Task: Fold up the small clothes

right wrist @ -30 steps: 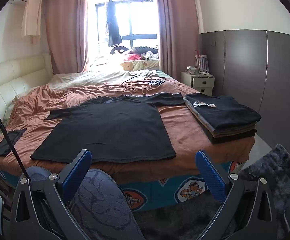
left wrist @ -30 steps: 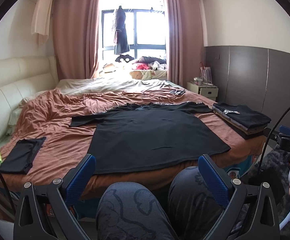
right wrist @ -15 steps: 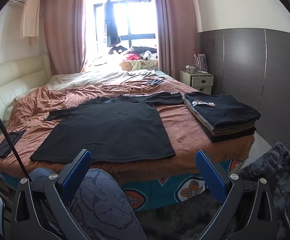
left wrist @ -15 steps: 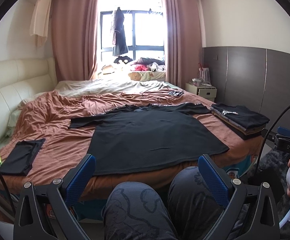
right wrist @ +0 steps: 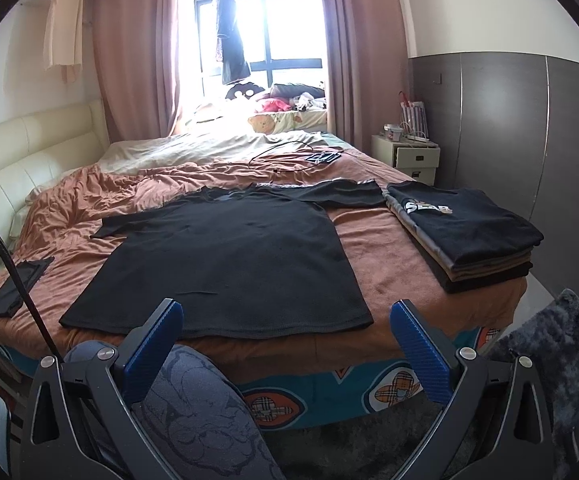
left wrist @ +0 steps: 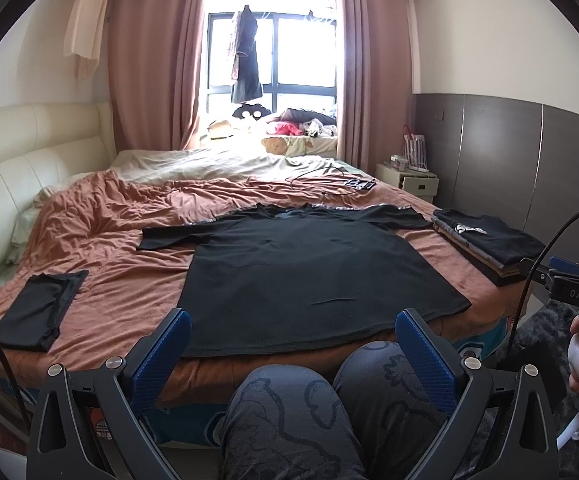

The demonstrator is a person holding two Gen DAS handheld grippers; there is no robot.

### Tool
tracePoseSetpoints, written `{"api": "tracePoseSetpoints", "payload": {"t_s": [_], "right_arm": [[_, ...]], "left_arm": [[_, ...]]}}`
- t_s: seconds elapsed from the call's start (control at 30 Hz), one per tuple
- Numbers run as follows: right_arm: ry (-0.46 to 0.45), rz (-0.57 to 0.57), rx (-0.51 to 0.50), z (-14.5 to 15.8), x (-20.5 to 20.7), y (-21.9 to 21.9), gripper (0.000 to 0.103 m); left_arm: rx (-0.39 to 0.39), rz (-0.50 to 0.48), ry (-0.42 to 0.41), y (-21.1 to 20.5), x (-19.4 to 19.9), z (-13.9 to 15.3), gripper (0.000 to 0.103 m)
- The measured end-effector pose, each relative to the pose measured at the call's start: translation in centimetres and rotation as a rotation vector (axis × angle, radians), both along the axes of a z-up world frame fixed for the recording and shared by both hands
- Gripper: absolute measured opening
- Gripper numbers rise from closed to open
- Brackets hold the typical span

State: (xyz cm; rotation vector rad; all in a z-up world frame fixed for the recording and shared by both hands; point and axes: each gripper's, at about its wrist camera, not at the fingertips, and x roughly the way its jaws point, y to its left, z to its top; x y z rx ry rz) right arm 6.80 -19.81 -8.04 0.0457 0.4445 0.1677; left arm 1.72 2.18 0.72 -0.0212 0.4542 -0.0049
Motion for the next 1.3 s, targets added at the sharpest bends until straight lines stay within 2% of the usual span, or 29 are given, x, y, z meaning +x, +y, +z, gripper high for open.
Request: {"api": "tracePoseSetpoints", "payload": {"t_s": [0.4, 1.3], "right_arm": [[0.020, 0.009, 0.014, 0.8, 4.6, 1.4, 0.103], [0.040, 0.120, 0.043, 1.8, 16.1, 6.3, 0.103]], "left_arm": [[0.001, 0.071, 0.020, 4.0, 3.7, 0.1, 0.103], [-0.030, 0.219, 0.088, 14.9, 13.1, 0.5, 0.103]]}}
